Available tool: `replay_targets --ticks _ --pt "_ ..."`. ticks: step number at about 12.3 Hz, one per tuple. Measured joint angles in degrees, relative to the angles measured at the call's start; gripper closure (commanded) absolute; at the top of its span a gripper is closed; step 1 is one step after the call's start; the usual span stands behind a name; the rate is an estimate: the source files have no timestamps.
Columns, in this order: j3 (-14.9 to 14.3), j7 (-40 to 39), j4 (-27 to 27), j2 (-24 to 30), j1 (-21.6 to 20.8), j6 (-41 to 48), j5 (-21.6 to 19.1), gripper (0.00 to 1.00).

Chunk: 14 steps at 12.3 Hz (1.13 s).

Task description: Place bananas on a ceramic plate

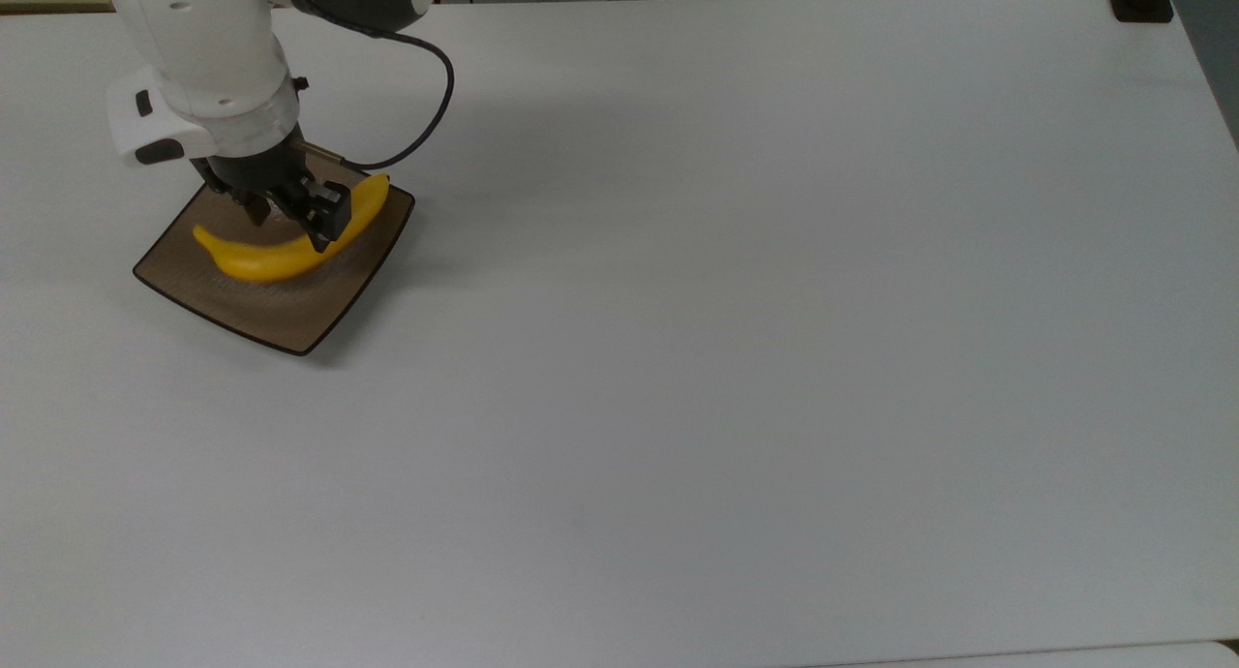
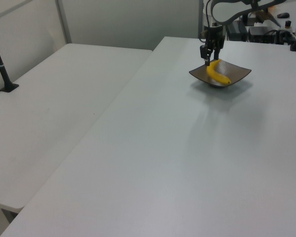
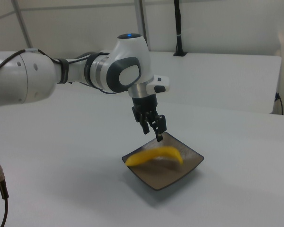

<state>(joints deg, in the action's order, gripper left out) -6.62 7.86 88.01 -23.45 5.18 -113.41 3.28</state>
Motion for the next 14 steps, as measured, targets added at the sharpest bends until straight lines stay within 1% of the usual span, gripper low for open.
replay_targets --ticks 6,8,9,11,14 --pt "0.0 0.6 -0.1 0.7 -0.1 0.4 0.0 0.00" --pt "0.2 1.7 -0.2 2.8 -0.3 0.6 -0.1 0.00" --pt "0.5 1.7 -0.2 4.4 -0.6 3.0 -0.1 0.00" --pt "0.7 1.7 -0.2 7.8 -3.3 9.5 -0.1 0.00" --pt "0.8 -0.1 0.0 12.3 -7.9 15.5 -0.1 0.00"
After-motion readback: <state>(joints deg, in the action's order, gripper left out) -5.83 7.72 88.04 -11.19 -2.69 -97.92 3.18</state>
